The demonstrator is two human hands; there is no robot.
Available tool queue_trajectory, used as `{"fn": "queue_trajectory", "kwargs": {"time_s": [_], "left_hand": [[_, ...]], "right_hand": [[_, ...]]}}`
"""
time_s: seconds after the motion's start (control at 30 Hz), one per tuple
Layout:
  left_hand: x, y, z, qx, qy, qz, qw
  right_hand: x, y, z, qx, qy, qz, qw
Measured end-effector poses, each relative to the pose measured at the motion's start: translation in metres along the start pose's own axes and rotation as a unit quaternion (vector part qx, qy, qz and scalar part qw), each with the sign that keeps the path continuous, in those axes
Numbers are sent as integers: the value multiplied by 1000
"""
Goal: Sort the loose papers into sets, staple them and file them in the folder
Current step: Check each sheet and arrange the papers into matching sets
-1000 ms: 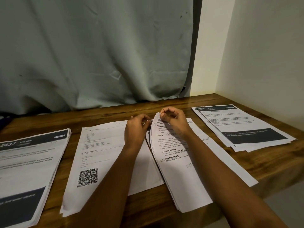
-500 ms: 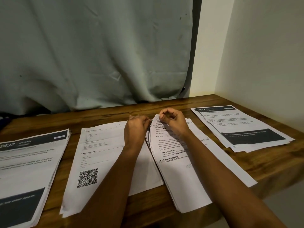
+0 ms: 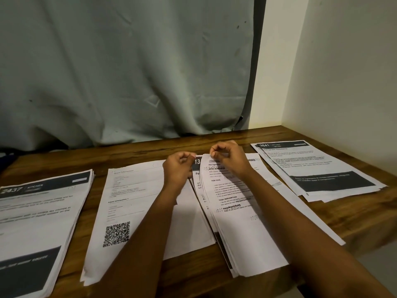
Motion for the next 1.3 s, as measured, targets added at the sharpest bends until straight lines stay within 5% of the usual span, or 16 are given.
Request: {"fn": "queue_trajectory", "kwargs": {"time_s": [0.43,1.3], "left_hand": [[9,4,-5,-52,116,-95,987],[1,-1,-4,-35,58,-107,992]], "right_hand": [[16,-4,2,40,-58,28,997],[28,5,-4,54,-16,93,994]]}}
Point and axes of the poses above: each hand's wrist, its own z-axis towards the middle knuckle, its own x-axis out of the palm, y = z × x, the point moved 8 cm from there along z, towards the middle knuckle, and after that the axes turned 7 degrees about z, right-handed, at the moved point
